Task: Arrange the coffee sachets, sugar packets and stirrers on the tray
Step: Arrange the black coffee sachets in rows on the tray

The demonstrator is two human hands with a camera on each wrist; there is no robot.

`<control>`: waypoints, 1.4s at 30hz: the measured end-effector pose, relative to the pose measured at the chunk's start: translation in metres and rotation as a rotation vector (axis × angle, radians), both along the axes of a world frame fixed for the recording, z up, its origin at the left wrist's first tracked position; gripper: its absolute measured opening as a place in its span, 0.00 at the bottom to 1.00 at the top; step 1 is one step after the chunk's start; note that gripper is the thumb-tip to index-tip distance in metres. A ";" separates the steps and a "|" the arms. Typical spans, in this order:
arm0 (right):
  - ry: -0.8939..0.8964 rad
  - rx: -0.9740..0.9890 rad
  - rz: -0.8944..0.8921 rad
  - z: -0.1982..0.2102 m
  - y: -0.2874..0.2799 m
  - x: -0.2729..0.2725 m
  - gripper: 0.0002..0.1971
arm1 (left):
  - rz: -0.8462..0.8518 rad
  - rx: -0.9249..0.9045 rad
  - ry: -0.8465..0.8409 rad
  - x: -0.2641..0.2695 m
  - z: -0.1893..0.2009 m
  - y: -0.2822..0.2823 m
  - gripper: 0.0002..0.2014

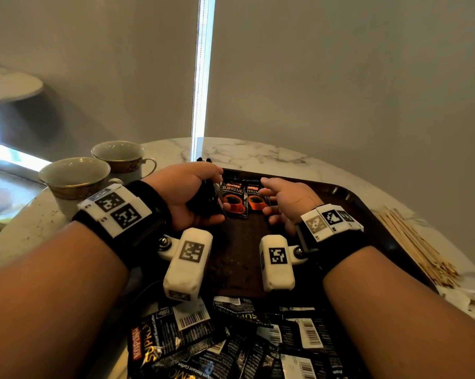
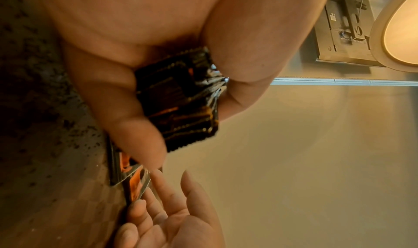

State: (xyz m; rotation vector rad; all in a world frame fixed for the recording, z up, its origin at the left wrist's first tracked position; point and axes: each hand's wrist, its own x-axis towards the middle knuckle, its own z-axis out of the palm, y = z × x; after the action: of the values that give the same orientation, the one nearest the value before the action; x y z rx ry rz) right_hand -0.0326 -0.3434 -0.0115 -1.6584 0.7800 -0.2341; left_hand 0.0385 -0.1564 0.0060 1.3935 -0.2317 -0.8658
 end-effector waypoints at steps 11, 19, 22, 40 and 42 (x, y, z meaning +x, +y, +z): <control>-0.301 -0.103 0.097 0.009 -0.004 -0.005 0.09 | 0.094 -0.281 0.001 -0.004 0.008 0.002 0.14; -0.427 -0.156 0.450 0.023 0.007 -0.013 0.31 | -0.044 -0.330 0.014 -0.007 0.013 0.006 0.15; -0.433 -0.110 0.537 0.021 0.009 -0.012 0.29 | -0.052 -0.310 0.007 -0.010 0.012 0.006 0.16; -0.314 -0.193 -0.113 0.001 -0.021 0.003 0.04 | 0.045 -0.094 0.044 -0.002 0.011 0.005 0.20; -0.196 -0.123 -0.117 -0.006 -0.025 0.005 0.08 | 0.064 -0.099 0.063 -0.002 0.009 0.004 0.20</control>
State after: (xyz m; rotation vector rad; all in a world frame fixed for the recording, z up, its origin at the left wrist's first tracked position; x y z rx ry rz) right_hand -0.0277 -0.3684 -0.0174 -1.6769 0.7259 -0.5290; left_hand 0.0369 -0.1528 0.0146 1.2732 -0.1785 -0.8337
